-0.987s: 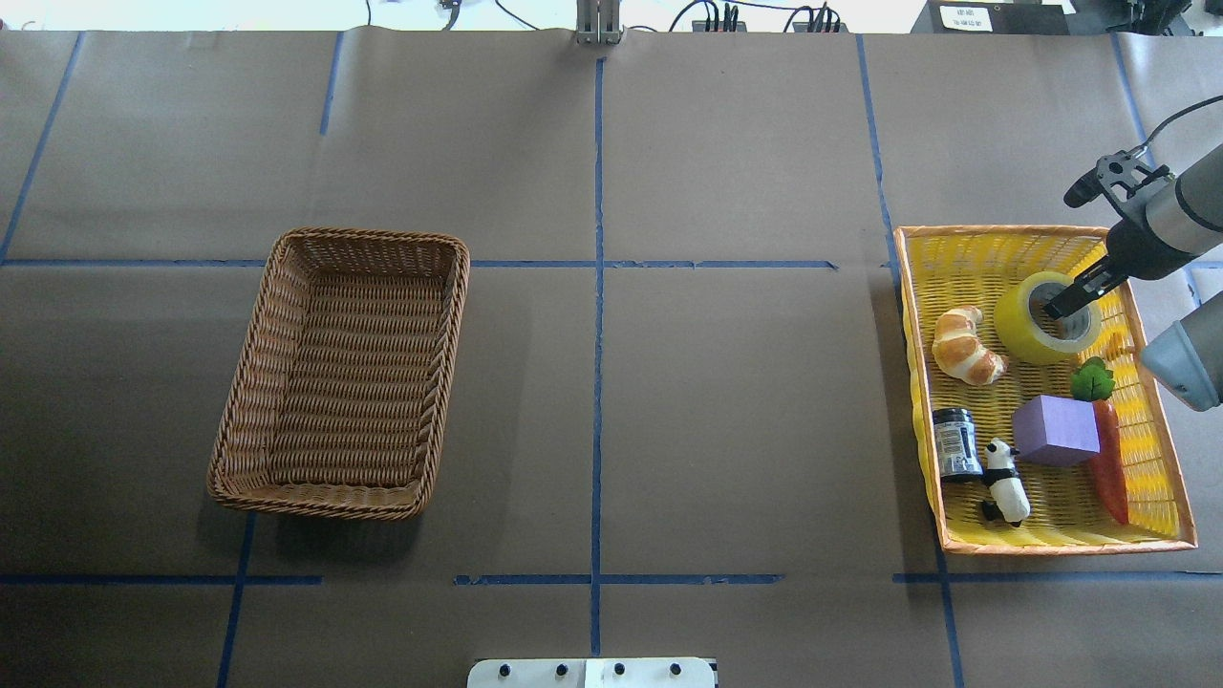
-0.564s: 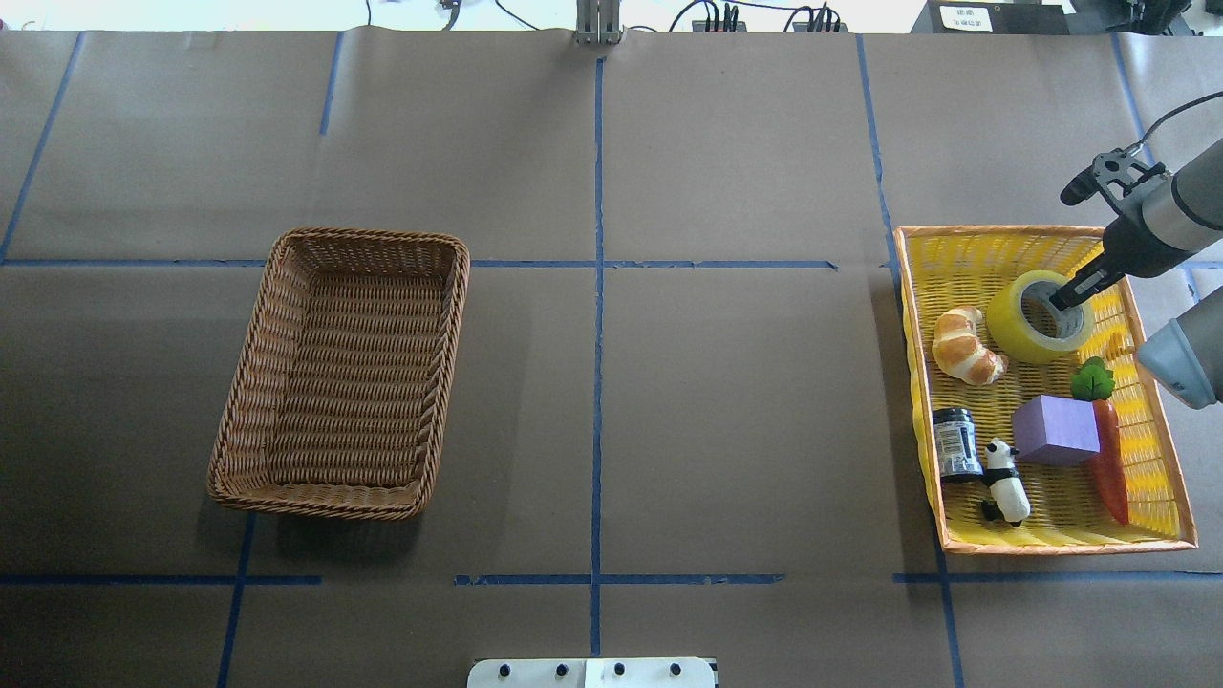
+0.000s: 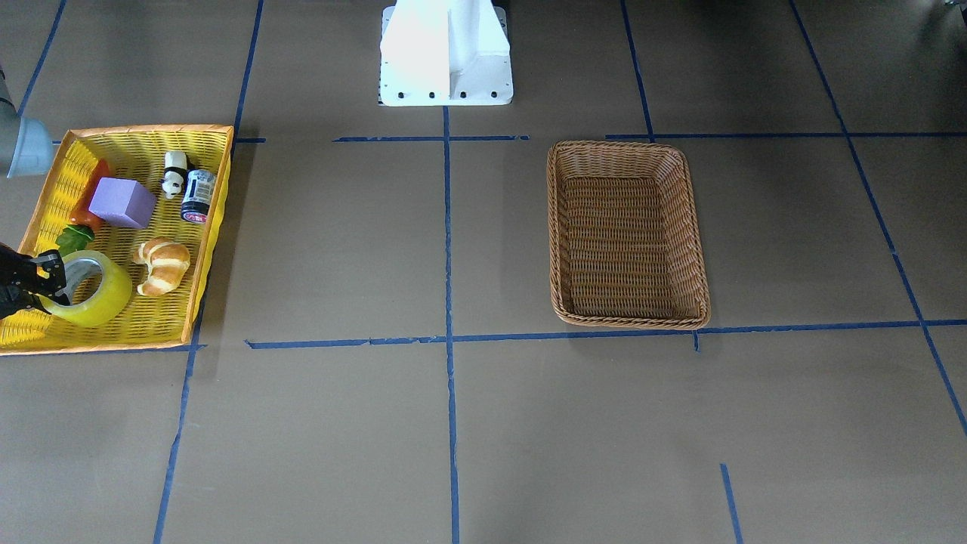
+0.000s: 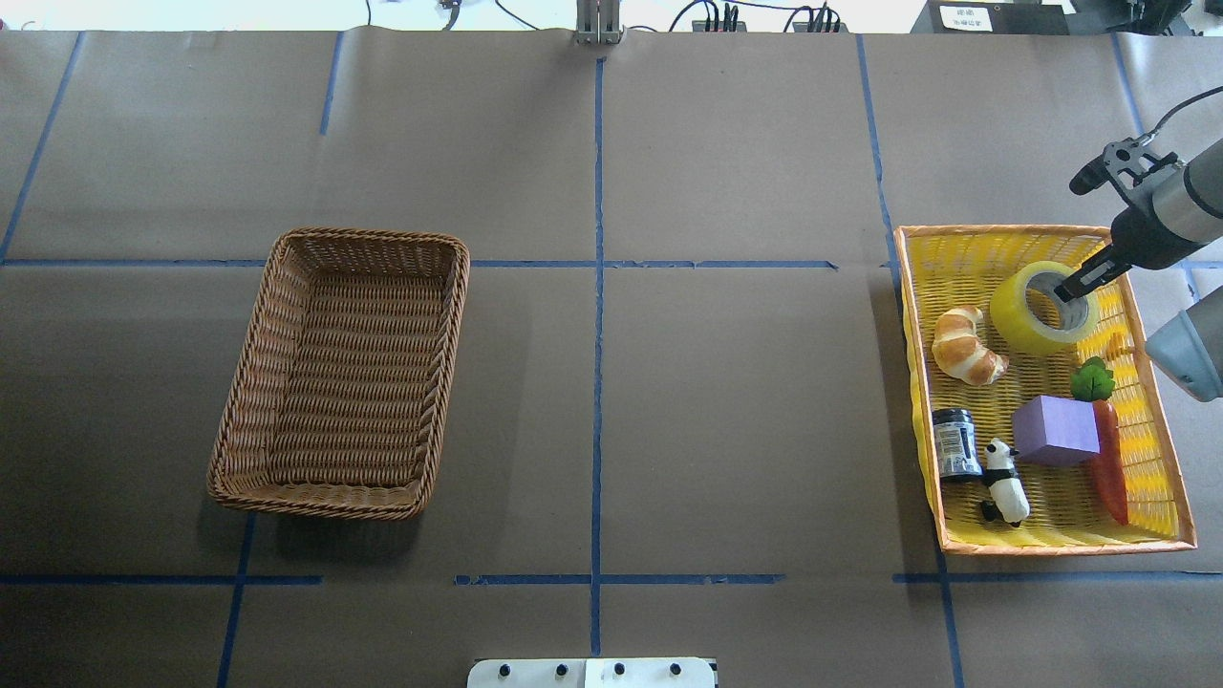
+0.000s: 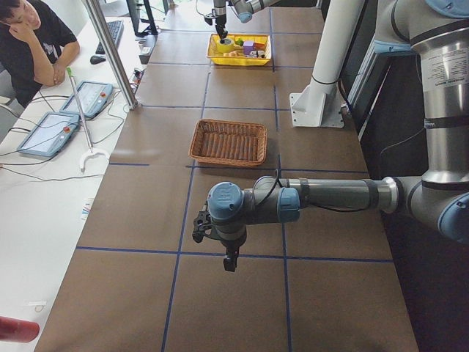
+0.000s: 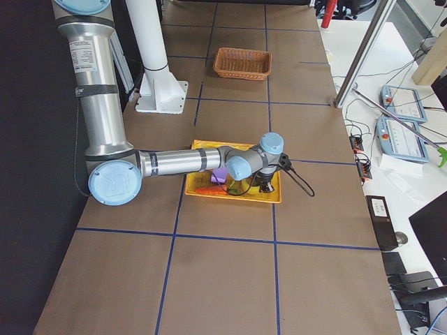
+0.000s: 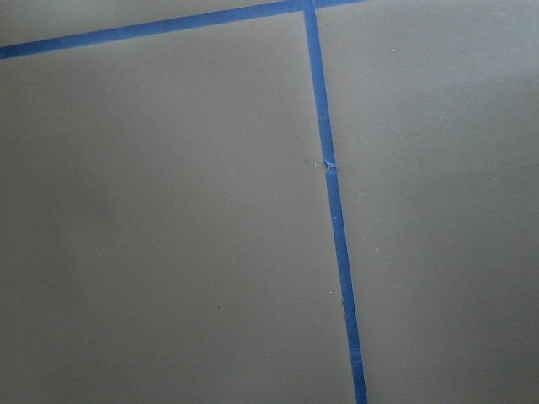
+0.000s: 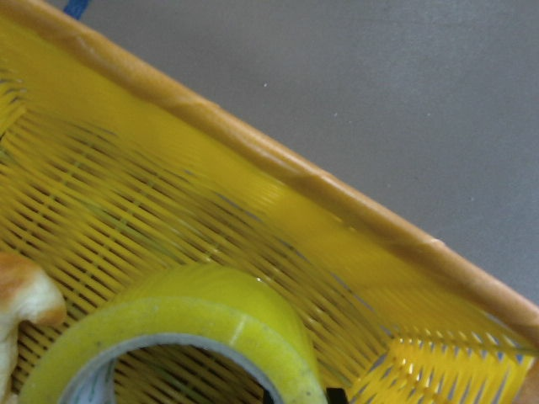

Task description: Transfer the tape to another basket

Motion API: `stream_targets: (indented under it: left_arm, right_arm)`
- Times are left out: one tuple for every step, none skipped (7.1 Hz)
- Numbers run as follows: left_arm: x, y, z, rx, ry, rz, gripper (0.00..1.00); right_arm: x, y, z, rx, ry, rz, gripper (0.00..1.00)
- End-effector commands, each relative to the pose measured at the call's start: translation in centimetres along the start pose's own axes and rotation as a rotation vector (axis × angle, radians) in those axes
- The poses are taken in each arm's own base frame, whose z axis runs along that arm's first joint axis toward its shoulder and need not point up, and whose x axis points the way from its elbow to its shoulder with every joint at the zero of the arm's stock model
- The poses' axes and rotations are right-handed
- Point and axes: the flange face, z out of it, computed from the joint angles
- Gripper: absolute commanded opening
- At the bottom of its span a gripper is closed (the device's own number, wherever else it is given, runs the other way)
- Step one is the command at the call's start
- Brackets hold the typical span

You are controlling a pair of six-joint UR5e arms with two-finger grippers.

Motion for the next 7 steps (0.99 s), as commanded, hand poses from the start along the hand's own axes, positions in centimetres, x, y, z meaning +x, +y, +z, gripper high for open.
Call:
stream_targets:
  left_arm:
    - [1.4, -2.3, -1.7, 0.039, -0.013, 0.042, 1.0]
    - [3.2, -5.6, -4.3, 0.108, -0.023, 0.107, 1.0]
    - [4.7, -6.5, -6.2, 0.161, -0.037, 0.158, 1.0]
    - [5.9, -7.6, -7.3, 0.189, -0.04, 0.192, 1.0]
    - [6.8, -8.3, -8.2, 0.22, -0.042, 0.227, 1.0]
    - [7.4, -8.6, -8.8, 0.261, -0.031, 0.191, 1.0]
    - [9.4, -9.2, -8.7, 0.31, 0.031, 0.129, 1.0]
  right_arm:
    - [1.7, 0.7, -2.1, 0.028, -0.021, 0.09, 0.0]
    - [1.6, 0.4, -3.8, 0.055, -0.059, 0.139, 0.0]
    - [1.5, 0.0, -5.1, 0.074, -0.097, 0.165, 0.0]
    - [0.6, -0.8, -6.1, 0.092, -0.105, 0.183, 0.0]
    - [-1.1, -1.6, -7.9, 0.122, -0.115, 0.262, 0.0]
    - [-2.7, -2.2, -9.8, 0.152, -0.127, 0.303, 0.0]
    - [-4.2, -2.6, -10.5, 0.174, -0.143, 0.329, 0.0]
